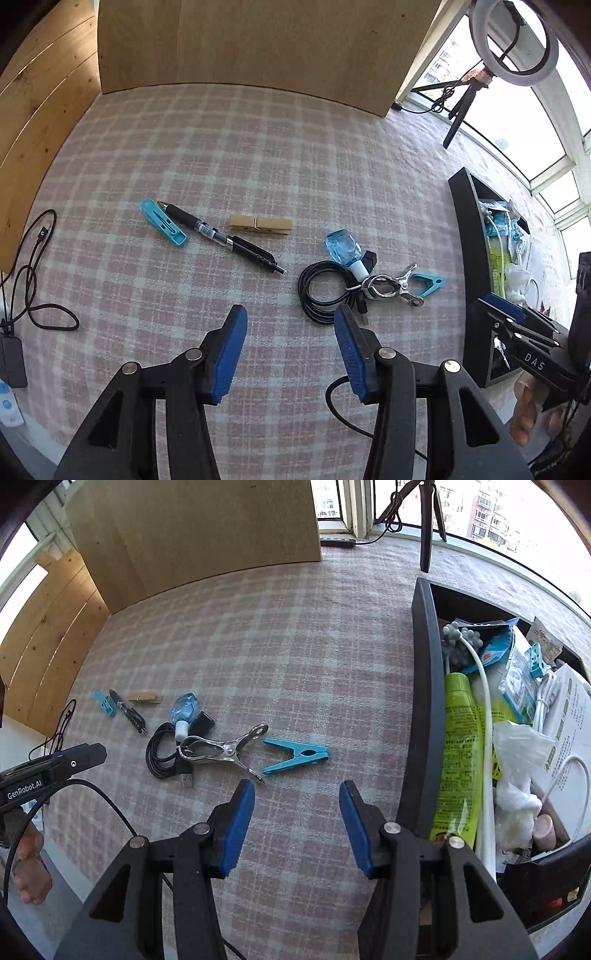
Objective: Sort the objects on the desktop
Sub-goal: 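Move both grippers back to the items beside the black cable and metal clip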
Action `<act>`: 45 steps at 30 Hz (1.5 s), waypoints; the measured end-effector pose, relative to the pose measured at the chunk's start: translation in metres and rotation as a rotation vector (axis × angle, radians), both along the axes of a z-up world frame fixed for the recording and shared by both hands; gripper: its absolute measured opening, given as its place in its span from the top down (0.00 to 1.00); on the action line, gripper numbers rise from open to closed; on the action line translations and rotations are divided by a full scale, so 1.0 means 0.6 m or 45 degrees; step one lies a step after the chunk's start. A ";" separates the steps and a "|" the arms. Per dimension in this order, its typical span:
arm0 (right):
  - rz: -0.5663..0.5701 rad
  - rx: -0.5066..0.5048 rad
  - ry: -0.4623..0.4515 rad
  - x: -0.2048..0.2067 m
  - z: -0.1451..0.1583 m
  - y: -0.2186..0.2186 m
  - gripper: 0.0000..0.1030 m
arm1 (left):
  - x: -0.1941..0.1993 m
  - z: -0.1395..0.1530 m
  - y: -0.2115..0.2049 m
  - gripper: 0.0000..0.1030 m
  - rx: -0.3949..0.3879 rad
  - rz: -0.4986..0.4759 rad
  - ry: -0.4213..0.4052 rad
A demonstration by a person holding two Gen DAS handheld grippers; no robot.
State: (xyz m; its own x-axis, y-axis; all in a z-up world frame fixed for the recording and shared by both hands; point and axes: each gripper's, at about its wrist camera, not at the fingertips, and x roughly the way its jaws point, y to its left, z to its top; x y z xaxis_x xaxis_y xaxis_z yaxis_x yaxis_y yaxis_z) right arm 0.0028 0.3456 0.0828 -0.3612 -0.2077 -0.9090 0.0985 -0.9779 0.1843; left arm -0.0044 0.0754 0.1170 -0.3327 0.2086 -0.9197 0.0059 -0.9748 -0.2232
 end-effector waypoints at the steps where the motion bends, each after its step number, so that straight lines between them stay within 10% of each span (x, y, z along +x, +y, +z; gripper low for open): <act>1: -0.009 -0.010 0.016 0.002 0.015 0.004 0.54 | 0.003 0.018 -0.009 0.55 -0.007 -0.012 0.030; 6: -0.056 0.003 0.072 0.013 0.045 0.013 0.54 | -0.013 0.038 -0.016 0.55 -0.032 -0.054 0.089; 23: -0.218 -0.035 -0.208 -0.056 -0.098 0.021 0.54 | -0.067 -0.122 0.054 0.67 -0.183 -0.233 -0.115; 45: -0.265 -0.212 -0.293 -0.127 -0.128 0.054 0.59 | -0.077 -0.119 0.081 0.68 -0.270 -0.343 -0.003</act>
State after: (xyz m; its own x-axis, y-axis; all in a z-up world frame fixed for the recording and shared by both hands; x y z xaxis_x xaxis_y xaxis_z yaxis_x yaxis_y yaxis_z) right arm -0.0731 0.3779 0.0058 -0.2008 -0.3037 -0.9314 -0.1625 -0.9272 0.3374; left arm -0.0507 0.1240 0.0457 -0.2896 0.0930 -0.9526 -0.2579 -0.9660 -0.0159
